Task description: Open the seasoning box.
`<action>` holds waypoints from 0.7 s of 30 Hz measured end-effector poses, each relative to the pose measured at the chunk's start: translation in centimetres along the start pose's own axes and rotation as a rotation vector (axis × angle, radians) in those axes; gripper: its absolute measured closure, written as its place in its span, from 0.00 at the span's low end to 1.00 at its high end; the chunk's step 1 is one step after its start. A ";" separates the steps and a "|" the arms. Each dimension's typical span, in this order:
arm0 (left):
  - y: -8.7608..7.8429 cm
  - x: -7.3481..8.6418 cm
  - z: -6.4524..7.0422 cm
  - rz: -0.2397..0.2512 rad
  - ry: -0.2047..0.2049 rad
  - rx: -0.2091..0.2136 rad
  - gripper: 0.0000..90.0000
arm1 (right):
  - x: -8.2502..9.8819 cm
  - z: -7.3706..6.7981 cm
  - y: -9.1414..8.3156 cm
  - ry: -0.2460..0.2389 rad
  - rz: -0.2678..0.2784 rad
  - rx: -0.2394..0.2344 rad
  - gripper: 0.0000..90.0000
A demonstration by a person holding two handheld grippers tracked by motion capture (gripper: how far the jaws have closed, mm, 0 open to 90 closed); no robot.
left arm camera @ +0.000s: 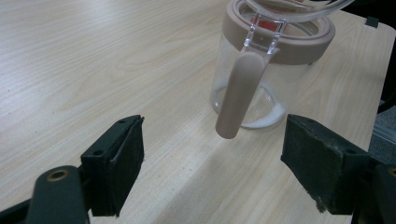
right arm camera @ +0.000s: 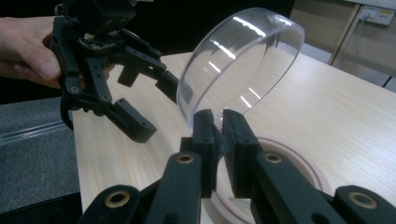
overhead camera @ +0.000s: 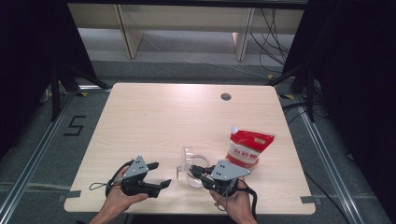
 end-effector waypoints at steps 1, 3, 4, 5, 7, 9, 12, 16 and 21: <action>0.0 0.0 0.0 -0.004 0.001 -0.001 0.23 | 0.0 0.0 0.1 -0.007 0.002 0.001 0.93; 0.0 0.0 0.1 0.003 -0.004 0.001 0.23 | 0.0 -0.1 0.1 -0.009 -0.004 -0.008 0.93; 0.0 -0.1 0.1 0.005 -0.007 0.000 0.23 | 0.1 -0.2 0.3 -0.014 0.000 -0.003 0.93; -0.1 -0.1 0.1 0.008 -0.009 -0.008 0.23 | 0.1 -0.3 0.3 -0.005 -0.002 -0.006 0.93; -0.1 -0.2 -0.1 0.016 0.010 -0.001 0.23 | 0.2 -0.4 0.4 0.000 -0.006 -0.008 0.93; -0.1 -0.2 -0.2 0.015 0.015 0.001 0.23 | 0.2 -0.5 0.5 -0.001 0.000 -0.001 0.92; -0.1 -0.2 -0.1 0.023 -0.018 -0.013 0.23 | 0.1 -0.3 0.3 -0.006 -0.007 -0.009 0.92; -0.1 -0.1 -0.1 0.022 -0.009 -0.009 0.23 | 0.1 -0.1 0.2 -0.005 0.002 -0.011 0.91; -0.1 0.0 -0.2 0.019 -0.018 -0.014 0.21 | -0.1 0.5 -0.6 -0.009 0.017 0.005 0.84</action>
Point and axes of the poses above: each handheld gripper's, and its own axes: y roughly forward along the jaws, x roughly out of its underside, z roughly to its right, the point moved 6 cm from there along y, roughly forward along the jaws, and after that the axes turned 14 degrees about z, right-handed, at the moved point
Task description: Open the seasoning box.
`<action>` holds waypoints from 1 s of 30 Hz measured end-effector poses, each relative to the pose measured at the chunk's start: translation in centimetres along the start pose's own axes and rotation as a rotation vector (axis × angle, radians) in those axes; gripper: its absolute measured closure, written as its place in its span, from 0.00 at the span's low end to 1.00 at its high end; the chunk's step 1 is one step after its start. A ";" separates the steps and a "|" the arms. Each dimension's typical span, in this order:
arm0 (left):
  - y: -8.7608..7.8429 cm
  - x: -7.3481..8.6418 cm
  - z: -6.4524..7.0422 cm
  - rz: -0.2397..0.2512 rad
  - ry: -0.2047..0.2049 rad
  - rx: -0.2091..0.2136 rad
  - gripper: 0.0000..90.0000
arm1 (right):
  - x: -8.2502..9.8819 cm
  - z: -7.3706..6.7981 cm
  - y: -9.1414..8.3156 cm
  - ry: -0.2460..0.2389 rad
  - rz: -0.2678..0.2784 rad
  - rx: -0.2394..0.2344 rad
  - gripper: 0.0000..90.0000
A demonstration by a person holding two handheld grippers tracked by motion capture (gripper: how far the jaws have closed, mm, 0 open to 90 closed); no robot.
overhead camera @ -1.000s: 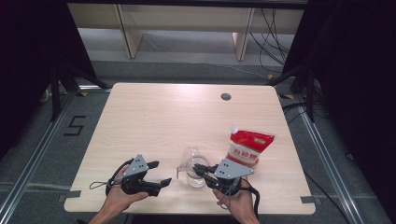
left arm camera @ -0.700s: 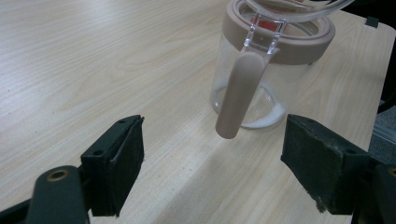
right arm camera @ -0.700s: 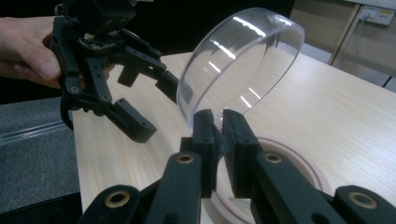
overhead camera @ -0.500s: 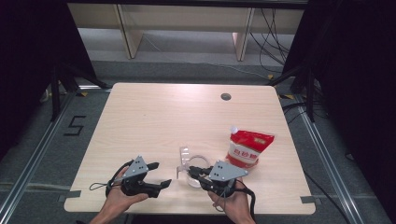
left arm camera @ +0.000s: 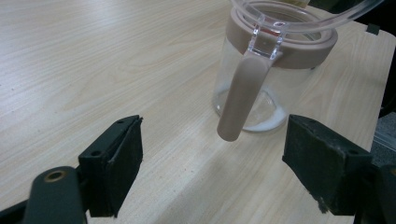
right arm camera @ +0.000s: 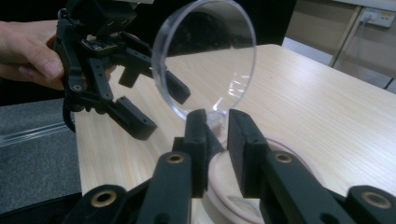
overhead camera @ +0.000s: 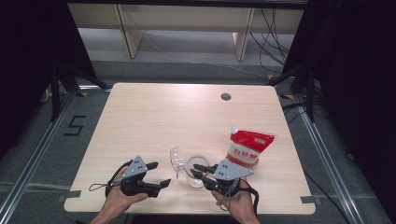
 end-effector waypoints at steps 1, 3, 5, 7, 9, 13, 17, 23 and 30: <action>0.0 0.1 -0.1 -0.005 0.000 -0.002 0.21 | 0.0 0.1 -0.4 0.002 -0.007 -0.007 0.83; 0.0 0.1 -0.1 -0.007 -0.006 -0.011 0.19 | 0.1 0.6 -1.1 0.006 0.007 0.009 0.78; 0.0 0.2 -0.2 -0.012 -0.001 -0.008 0.18 | 0.1 0.8 -1.8 0.010 0.014 0.007 0.74; 0.0 0.2 -0.3 -0.013 0.011 0.000 0.18 | 0.1 1.2 -2.5 0.015 0.017 0.015 0.69; 0.0 0.3 -0.3 -0.013 0.010 0.001 0.18 | 0.1 1.6 -3.4 0.010 0.021 0.017 0.65; 0.1 0.4 -0.2 -0.016 -0.012 -0.014 0.18 | 0.2 2.4 -5.0 0.015 0.045 0.028 0.60; 0.1 0.5 -0.2 -0.017 -0.008 -0.015 0.18 | 0.7 3.2 -7.0 0.003 0.019 0.062 0.56; 0.1 0.6 -0.3 -0.029 -0.001 -0.016 0.18 | 1.7 4.9 -10.0 0.011 0.000 0.123 0.54; 0.2 0.7 -0.3 -0.034 0.005 -0.009 0.18 | 2.5 6.5 -12.4 0.025 -0.005 0.201 0.51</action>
Point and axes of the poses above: each handheld gripper's, and its own axes: y roughly forward along the jaws, x roughly out of its underside, z roughly to its right, the point moved 6 cm from there along y, roughly forward along the jaws, and after that the axes turned 14 degrees about z, right-handed, at the moved point
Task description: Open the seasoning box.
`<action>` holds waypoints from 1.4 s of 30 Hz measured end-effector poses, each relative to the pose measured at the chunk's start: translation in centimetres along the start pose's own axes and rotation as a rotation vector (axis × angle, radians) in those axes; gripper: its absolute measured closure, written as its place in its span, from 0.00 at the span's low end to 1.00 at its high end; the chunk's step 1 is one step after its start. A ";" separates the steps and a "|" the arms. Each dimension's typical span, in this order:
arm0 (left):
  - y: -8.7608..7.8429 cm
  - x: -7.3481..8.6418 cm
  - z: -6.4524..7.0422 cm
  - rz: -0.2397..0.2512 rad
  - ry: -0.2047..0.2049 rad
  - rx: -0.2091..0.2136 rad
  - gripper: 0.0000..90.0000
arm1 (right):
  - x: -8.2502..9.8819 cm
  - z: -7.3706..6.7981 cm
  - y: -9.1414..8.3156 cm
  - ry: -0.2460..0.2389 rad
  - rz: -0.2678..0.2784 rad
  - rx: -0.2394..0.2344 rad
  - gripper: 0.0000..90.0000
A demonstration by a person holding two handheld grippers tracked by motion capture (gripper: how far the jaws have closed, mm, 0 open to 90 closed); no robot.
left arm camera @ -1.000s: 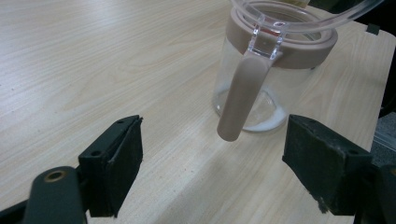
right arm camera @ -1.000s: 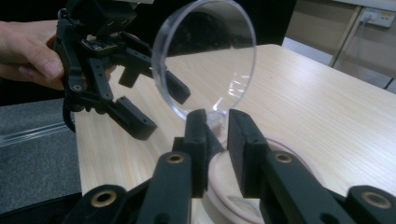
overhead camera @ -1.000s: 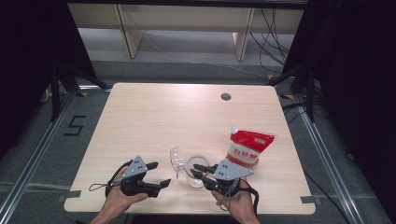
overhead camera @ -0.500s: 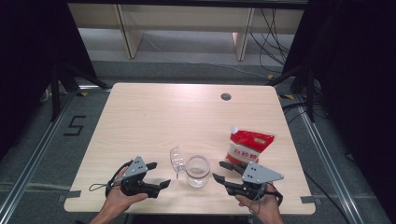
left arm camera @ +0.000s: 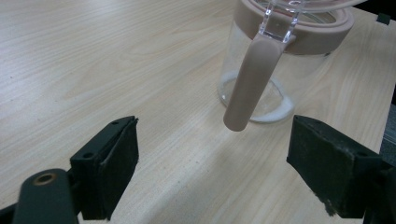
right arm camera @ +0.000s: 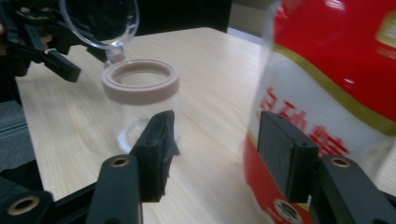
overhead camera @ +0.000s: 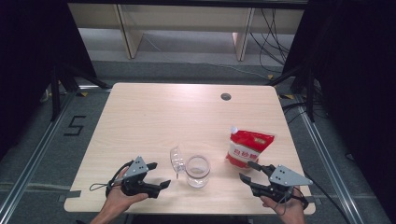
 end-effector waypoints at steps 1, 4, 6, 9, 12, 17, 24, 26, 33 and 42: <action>0.0 0.0 0.0 -0.001 0.001 0.001 0.18 | 0.2 0.0 -0.3 0.023 -0.014 0.011 0.51; 0.0 0.0 0.0 0.000 0.000 0.000 0.18 | 0.5 0.7 -0.6 0.007 -0.012 0.015 0.49; 0.0 0.0 0.0 -0.001 0.000 0.001 0.18 | 0.7 1.1 -0.7 0.007 -0.017 0.029 0.47; 0.0 0.0 0.0 -0.001 0.001 0.000 0.18 | 1.0 1.7 -1.0 0.017 -0.031 0.029 0.45; 0.1 0.1 0.1 0.002 -0.006 0.001 0.18 | 1.1 2.6 -1.2 0.003 -0.005 0.046 0.41; 0.3 0.2 0.0 -0.004 0.005 0.004 0.18 | 1.4 3.5 -1.4 0.040 -0.012 0.096 0.34; 0.2 0.2 -0.1 -0.013 0.025 0.007 0.18 | 1.7 4.3 -1.0 0.057 -0.019 0.119 0.26; 0.2 0.2 -0.1 -0.012 0.029 0.009 0.18 | 1.8 4.6 -0.8 0.048 -0.016 0.124 0.24; 0.5 0.3 0.0 -0.001 0.007 0.008 0.19 | 2.1 5.9 -0.2 0.010 -0.012 0.109 0.20; 0.5 0.4 0.0 0.000 0.001 -0.006 0.19 | 2.4 6.7 0.9 0.004 -0.011 0.106 0.21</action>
Point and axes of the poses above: each handheld gripper's, and its own axes: y roughly forward along the jaws, x roughly out of its underside, z roughly to its right, the point moved 6 cm from there along y, roughly forward along the jaws, and after that the axes turned 14 degrees about z, right-handed, at the moved point
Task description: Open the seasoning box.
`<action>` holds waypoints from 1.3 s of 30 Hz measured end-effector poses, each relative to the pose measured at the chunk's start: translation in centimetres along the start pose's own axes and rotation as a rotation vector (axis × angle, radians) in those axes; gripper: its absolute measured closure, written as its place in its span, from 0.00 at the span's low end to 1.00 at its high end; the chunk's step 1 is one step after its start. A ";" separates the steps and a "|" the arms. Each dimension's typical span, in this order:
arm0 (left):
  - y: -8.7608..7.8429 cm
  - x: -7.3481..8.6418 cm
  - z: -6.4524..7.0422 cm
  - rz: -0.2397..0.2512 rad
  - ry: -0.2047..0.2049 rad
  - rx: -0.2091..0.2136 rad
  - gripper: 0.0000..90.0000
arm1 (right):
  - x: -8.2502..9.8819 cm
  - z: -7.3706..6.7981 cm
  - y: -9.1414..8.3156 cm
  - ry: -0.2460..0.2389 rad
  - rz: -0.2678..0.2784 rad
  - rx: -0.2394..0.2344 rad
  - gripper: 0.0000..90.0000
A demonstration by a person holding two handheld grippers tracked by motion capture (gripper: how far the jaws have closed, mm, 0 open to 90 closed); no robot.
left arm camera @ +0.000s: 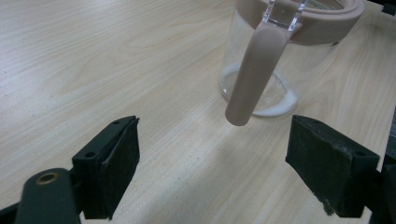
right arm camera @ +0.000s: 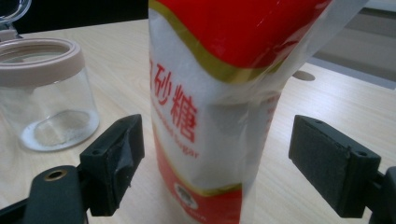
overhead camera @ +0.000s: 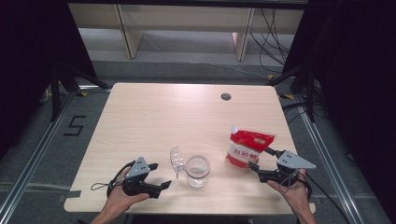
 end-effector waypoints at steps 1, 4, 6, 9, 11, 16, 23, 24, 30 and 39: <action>0.0 0.0 0.0 -0.001 0.002 0.001 0.19 | 0.0 0.0 0.1 0.004 0.005 -0.002 0.21; -0.1 0.0 -0.1 -0.009 0.019 0.008 0.19 | 0.1 0.3 0.5 0.003 0.010 -0.010 0.20; 0.0 0.0 -0.1 -0.009 0.016 0.015 0.19 | 0.1 0.3 0.7 0.013 0.018 -0.023 0.20; 0.0 0.0 -0.1 -0.009 0.017 0.015 0.19 | 0.2 0.3 1.1 0.029 0.028 -0.038 0.20; 0.0 0.0 -0.1 -0.010 0.017 0.015 0.19 | 0.3 0.5 1.4 0.011 0.035 -0.044 0.20; 0.1 0.1 -0.1 -0.005 0.007 0.014 0.19 | 0.4 0.5 1.8 0.019 0.037 -0.052 0.21; 0.1 0.1 -0.1 -0.006 0.011 0.015 0.19 | 0.7 0.5 2.3 0.035 0.035 -0.069 0.22; 0.1 0.1 -0.1 -0.006 0.010 0.014 0.19 | 0.7 0.7 2.5 0.023 0.043 -0.059 0.23; 0.1 0.1 0.1 -0.008 -0.010 0.008 0.19 | 0.7 0.4 2.8 0.033 0.043 -0.081 0.26; 0.1 0.1 0.2 -0.012 0.000 0.012 0.19 | 0.8 0.4 3.4 0.006 0.070 -0.106 0.26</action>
Point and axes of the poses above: each handheld gripper's, and its own axes: y roughly forward along the jaws, x roughly out of its underside, z roughly to its right, the point moved 6 cm from there along y, roughly forward along the jaws, and after that the axes turned 14 degrees about z, right-handed, at the moved point
